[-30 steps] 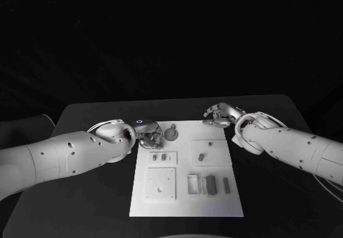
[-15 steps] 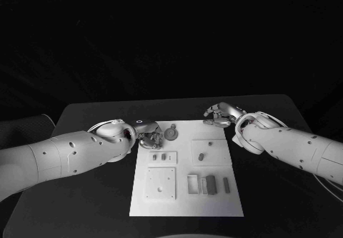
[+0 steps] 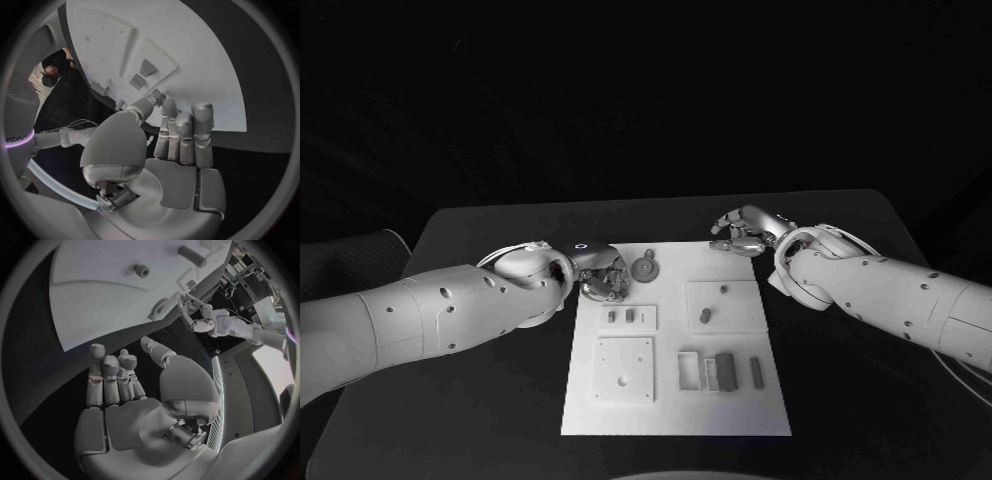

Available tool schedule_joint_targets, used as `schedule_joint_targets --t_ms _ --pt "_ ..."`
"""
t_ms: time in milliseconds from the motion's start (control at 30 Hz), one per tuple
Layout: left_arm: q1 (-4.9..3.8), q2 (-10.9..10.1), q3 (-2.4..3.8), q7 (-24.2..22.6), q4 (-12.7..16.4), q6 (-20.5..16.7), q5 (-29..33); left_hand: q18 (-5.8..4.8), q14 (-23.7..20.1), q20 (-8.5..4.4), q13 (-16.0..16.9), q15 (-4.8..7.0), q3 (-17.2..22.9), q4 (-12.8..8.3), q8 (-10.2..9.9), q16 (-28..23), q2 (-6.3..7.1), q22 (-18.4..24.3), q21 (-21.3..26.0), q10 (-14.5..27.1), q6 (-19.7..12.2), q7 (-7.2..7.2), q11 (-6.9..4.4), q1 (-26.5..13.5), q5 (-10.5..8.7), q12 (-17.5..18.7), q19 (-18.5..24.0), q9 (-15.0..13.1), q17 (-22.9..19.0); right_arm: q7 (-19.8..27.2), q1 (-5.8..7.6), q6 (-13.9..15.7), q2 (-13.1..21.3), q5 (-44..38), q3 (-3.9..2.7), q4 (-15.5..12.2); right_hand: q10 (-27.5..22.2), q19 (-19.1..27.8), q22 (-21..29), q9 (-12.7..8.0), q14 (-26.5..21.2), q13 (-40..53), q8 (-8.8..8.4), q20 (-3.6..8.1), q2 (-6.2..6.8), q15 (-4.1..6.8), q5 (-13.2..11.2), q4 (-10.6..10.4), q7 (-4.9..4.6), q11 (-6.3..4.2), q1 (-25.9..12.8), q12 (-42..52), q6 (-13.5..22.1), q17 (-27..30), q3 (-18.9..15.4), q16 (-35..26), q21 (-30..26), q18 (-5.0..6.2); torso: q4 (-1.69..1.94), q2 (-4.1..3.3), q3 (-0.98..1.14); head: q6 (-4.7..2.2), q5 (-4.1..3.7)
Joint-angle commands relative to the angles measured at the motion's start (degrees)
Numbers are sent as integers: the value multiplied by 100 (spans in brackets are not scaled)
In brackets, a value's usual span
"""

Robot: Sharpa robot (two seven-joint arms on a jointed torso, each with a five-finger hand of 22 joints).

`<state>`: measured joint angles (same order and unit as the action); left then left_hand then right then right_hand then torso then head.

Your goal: Assemble the parts on the task board

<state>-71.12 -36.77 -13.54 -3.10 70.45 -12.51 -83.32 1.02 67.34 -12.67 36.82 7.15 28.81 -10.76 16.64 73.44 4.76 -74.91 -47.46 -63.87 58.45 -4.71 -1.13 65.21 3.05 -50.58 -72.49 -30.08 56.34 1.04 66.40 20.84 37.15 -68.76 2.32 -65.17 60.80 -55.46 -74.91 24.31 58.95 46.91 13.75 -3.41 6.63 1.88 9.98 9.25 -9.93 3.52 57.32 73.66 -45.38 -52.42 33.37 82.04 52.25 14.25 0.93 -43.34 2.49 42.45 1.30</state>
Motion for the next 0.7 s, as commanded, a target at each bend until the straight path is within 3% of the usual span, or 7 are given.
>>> schedule_joint_targets --t_ms 33,700 --pt "9 17 -1 -48 8 70 -26 590 -8 -15 5 15 -2 -26 18 -26 -27 -105 -16 28 22 -56 2 34 18 20 14 -3 7 24 -2 -62 -5 -11 -1 -5 -35 -8 -48 -7 -15 -7 27 39 -5 40 22 -22 -33 22 -55 33 1 9 4 24 -27 75 2 -1 -1 -4 -3" --pt "93 112 -1 -43 -110 159 -32 591 -9 -10 9 8 -14 -45 3 -31 -15 -104 -12 39 -1 -64 10 27 17 16 16 1 11 24 -2 -62 -6 -11 -1 1 -35 -9 -48 -7 -15 -8 28 38 -6 40 22 -24 -33 22 -59 34 1 10 3 25 -27 75 -4 -2 2 16 -22"
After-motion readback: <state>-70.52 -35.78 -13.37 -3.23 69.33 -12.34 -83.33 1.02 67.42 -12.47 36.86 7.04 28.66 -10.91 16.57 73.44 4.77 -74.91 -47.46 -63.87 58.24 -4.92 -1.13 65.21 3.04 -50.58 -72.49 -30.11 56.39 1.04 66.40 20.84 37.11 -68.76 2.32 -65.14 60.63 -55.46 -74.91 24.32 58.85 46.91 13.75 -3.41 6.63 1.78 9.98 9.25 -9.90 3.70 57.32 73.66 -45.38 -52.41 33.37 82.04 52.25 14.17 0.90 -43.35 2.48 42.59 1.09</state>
